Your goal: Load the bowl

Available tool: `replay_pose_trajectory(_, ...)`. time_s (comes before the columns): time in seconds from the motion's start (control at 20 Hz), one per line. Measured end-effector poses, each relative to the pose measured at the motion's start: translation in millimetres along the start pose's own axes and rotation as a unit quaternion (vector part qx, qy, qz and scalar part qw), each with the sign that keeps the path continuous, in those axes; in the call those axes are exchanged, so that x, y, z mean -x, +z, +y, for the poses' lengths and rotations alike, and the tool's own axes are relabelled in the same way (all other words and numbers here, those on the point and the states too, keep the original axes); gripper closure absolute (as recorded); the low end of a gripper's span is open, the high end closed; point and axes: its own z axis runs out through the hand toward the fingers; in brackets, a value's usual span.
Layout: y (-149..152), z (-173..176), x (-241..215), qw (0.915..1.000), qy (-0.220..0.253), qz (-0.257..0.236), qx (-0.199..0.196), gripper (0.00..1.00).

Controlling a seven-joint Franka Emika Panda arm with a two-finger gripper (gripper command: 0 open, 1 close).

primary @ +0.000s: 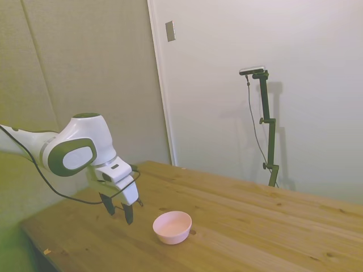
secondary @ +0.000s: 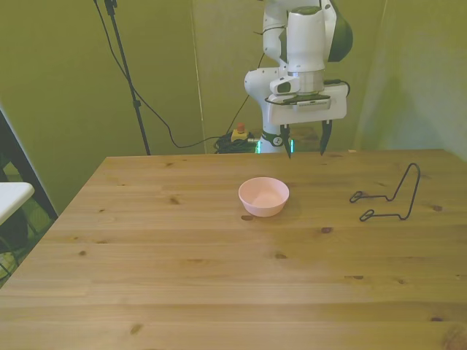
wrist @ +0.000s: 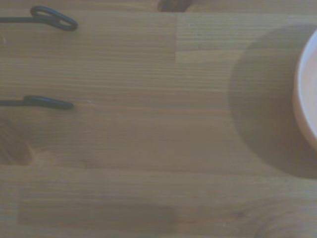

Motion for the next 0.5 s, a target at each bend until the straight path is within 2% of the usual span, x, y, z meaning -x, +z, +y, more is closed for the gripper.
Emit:
replay_pose_trajectory(0.25,-7,0,-9,0.9998,0.013,0.013,-0.001,0.00)
replay_pose_trajectory(0.5,-13,-6,-38,0.9965,0.063,0.053,-0.014,0.00)
